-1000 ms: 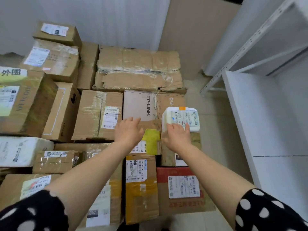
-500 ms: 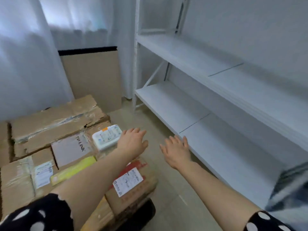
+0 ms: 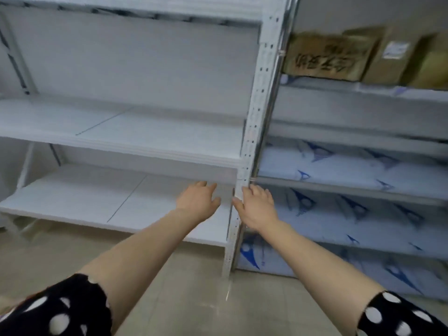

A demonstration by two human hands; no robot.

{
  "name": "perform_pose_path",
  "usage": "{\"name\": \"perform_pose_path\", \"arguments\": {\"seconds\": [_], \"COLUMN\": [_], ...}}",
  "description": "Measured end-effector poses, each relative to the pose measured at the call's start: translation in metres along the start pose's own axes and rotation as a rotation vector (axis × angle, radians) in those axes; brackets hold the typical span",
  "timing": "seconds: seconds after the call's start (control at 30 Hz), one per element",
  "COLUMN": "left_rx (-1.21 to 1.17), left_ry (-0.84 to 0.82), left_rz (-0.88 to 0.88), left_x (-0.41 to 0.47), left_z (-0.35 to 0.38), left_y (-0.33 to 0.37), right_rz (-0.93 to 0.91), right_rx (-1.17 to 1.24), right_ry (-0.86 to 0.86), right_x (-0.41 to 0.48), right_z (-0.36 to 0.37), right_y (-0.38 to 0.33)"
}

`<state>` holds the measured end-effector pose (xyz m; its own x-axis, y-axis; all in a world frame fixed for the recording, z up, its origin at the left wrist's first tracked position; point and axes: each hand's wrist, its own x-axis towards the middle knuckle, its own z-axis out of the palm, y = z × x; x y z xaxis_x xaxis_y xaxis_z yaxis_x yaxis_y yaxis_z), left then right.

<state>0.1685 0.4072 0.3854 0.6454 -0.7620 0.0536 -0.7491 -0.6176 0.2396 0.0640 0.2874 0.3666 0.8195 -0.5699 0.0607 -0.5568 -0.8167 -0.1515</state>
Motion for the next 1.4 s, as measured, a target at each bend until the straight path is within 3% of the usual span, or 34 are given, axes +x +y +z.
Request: {"name": "perform_pose_path", "arguments": {"seconds": [0.3,0.8,1.1,1.4], "left_rx": [0.106,0.017,-0.009,-0.043], "left_ry": [0.019,-0.021,-0.08,-0.131], "left_rz": [0.411,0.778,0.901,0.771], "left_x": [0.051,0.185,0.215,0.232], "left_z": [0.012,0.07,0.127,0.192], "left_y": [0.226,0.55,0.734,0.915], "right_rz": [0.328,0.654,0.824,0.74], "right_rx": [-0.097,-0.124,-0.039,0.098], "right_ry": [0.174,0.236,0.229,0.173], "right_x": [-0.061,-0.064,-0.105,-0.144], "right_z": [-0.077,-0.143,-0.158,-0.174], "right_y": [0.209,0.498,0.685,0.879]}}
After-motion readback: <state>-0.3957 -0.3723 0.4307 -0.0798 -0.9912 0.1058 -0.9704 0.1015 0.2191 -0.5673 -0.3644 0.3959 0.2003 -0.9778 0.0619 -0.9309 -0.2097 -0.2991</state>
